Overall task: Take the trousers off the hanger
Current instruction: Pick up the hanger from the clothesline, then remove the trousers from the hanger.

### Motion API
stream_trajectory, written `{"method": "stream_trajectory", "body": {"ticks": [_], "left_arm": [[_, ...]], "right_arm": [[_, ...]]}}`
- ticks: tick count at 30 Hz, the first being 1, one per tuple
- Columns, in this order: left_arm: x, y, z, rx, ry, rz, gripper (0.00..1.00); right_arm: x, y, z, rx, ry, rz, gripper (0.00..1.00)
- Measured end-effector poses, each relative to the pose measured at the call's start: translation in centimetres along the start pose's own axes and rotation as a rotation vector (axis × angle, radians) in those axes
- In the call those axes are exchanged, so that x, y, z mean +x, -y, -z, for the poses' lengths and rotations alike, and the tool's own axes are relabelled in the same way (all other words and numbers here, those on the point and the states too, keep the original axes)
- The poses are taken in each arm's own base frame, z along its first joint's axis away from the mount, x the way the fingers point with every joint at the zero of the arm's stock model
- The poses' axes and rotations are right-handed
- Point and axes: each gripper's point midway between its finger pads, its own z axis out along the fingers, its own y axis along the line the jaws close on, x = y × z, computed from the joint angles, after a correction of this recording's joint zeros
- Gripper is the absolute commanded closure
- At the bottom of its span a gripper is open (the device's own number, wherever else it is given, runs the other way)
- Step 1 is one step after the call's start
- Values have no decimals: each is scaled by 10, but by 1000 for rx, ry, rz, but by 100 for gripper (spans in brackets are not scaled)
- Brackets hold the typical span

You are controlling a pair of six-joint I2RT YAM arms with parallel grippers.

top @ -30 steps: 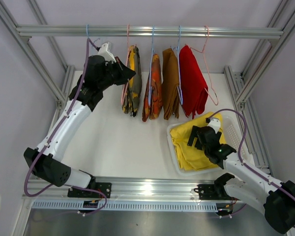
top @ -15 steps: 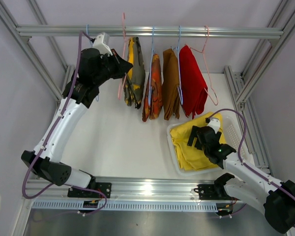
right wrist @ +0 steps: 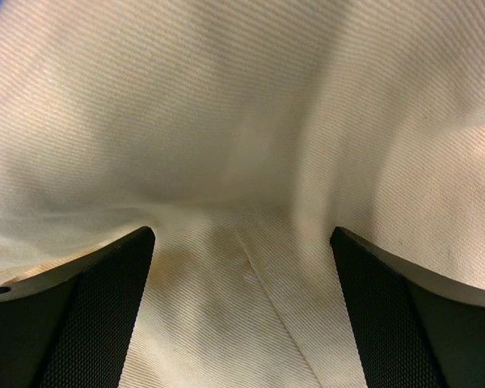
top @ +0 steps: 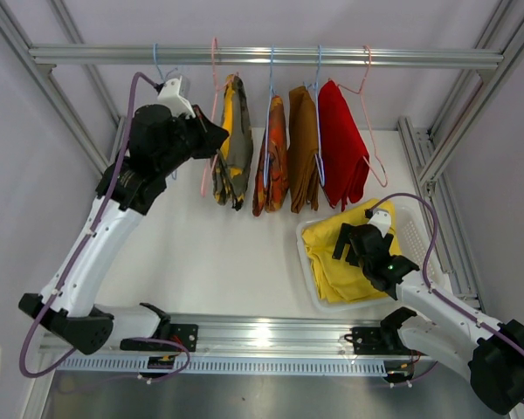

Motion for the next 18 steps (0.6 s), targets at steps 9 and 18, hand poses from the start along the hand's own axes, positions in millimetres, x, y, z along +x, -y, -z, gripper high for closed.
{"method": "stream_trajectory", "body": {"ticks": [9,18], "left_arm": [[14,-2,39,-38,27,-60,100],[50,-34,69,-180,10,-141,100]], "right_arm": [[-3,-3,6,-25,12,3,3],[-15,-28,39,-180,76,2,3]]}}
